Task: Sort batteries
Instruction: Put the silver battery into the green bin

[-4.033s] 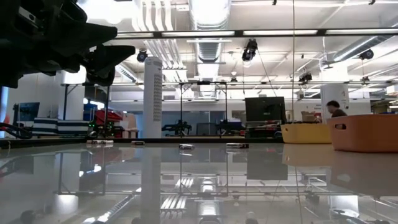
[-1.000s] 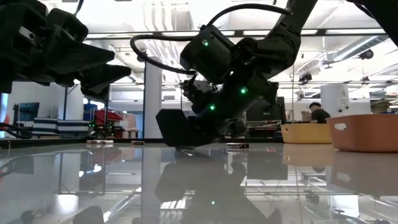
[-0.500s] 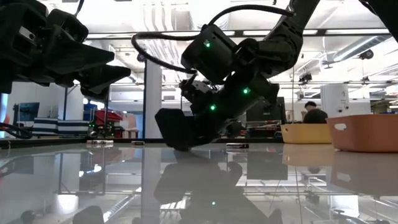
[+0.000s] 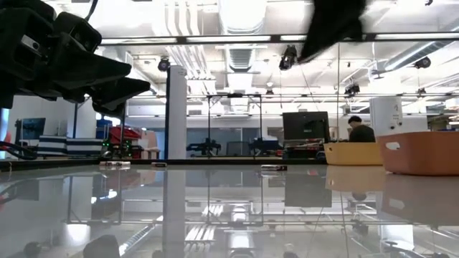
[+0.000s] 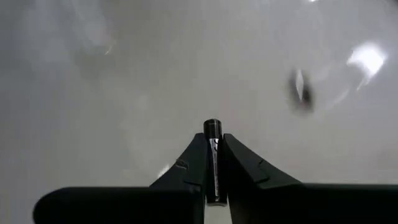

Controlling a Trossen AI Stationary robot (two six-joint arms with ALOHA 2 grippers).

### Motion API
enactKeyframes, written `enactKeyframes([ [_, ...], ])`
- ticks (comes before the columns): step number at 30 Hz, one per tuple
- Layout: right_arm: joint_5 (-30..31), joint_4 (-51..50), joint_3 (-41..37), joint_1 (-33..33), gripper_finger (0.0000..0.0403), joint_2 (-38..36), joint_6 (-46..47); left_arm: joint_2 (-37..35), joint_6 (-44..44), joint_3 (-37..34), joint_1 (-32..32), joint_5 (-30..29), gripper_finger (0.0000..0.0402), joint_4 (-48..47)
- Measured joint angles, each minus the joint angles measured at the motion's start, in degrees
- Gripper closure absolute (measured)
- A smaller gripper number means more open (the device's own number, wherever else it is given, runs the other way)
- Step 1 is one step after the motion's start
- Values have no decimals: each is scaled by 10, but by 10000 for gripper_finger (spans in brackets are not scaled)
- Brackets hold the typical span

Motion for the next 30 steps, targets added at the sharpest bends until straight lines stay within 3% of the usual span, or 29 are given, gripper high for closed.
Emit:
enactKeyframes([
  [7, -162, -240, 17, 126, 378, -127, 376, 0, 0, 0, 0, 0, 199, 5],
  [13, -261, -300, -2, 254, 378, -110, 610, 0, -4, 0, 0, 0, 199, 6],
  [21, -292, -263, -5, 362, 375, -25, 711, 0, -9, 0, 0, 0, 199, 9],
  [30, -292, -224, -18, 410, 374, 75, 712, 0, -5, 25, 0, 0, 199, 44],
])
